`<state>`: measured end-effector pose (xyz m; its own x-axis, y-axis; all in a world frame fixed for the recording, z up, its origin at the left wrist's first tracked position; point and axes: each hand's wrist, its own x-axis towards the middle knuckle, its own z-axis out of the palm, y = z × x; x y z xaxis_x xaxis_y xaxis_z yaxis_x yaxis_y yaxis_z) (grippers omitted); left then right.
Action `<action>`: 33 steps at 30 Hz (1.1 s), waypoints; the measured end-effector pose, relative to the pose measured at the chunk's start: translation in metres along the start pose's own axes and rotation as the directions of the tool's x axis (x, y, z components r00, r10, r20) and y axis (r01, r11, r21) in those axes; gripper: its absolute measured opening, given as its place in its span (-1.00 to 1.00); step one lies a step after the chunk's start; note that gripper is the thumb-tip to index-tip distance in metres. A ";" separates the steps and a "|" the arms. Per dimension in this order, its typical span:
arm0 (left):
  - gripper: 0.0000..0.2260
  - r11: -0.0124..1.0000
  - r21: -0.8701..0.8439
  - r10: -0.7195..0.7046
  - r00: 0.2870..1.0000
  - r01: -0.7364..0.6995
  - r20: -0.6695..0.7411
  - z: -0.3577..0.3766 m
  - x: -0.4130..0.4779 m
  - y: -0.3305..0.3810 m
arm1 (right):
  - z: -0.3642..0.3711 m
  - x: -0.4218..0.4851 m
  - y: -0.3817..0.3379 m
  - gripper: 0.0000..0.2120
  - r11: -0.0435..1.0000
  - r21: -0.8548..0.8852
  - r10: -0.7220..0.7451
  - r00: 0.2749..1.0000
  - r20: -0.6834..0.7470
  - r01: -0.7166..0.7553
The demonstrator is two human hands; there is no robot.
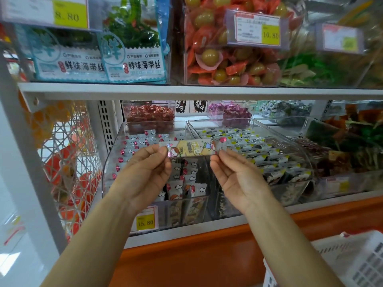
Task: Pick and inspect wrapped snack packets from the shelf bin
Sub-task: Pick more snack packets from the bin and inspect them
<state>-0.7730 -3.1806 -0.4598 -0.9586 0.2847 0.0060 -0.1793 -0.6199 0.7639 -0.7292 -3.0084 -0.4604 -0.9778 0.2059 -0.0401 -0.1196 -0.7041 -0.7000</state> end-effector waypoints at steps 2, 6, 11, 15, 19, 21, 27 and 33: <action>-0.90 1.000 -0.011 -0.003 1.000 0.003 0.018 0.002 0.000 0.000 | -0.001 0.001 0.000 -0.92 0.999 0.048 0.005 0.999 -0.032 -0.004; -0.78 0.999 -0.040 -0.007 1.000 0.008 0.024 0.005 -0.003 0.001 | -0.002 0.004 -0.001 -0.92 0.993 0.115 -0.006 0.997 -0.072 0.014; -0.76 1.000 -0.005 0.015 0.998 -0.014 0.062 0.009 -0.007 0.001 | -0.003 0.004 0.000 -0.92 0.985 0.166 -0.035 0.994 -0.104 0.052; -0.87 0.983 0.184 0.017 0.997 -0.030 0.070 0.008 -0.008 0.003 | -0.006 0.005 0.001 -0.83 0.978 -0.028 -0.210 0.970 -0.127 0.208; -0.78 0.935 0.351 0.030 0.998 -0.049 0.059 0.009 -0.011 0.002 | -0.005 0.005 0.004 -0.74 0.894 -0.281 -0.366 0.930 -0.014 0.348; -0.75 0.898 0.430 0.085 0.995 -0.096 0.044 0.009 -0.011 -0.001 | -0.004 0.004 0.005 -0.70 0.871 -0.333 -0.369 0.929 0.037 0.360; -0.85 0.807 0.564 0.184 0.982 -0.177 0.045 0.006 -0.009 -0.003 | -0.004 0.003 0.008 -0.97 0.733 -0.514 -0.427 0.889 0.164 0.447; -0.78 0.703 0.670 0.192 0.971 -0.239 0.145 0.009 -0.015 -0.002 | -0.005 0.000 0.009 -0.89 0.555 -0.662 -0.428 0.855 0.292 0.504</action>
<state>-0.7565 -3.1774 -0.4558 -0.9328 0.2633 0.2459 0.2513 -0.0138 0.9678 -0.7298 -3.0118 -0.4702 -0.8354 0.2792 0.4735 -0.4446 0.1633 -0.8807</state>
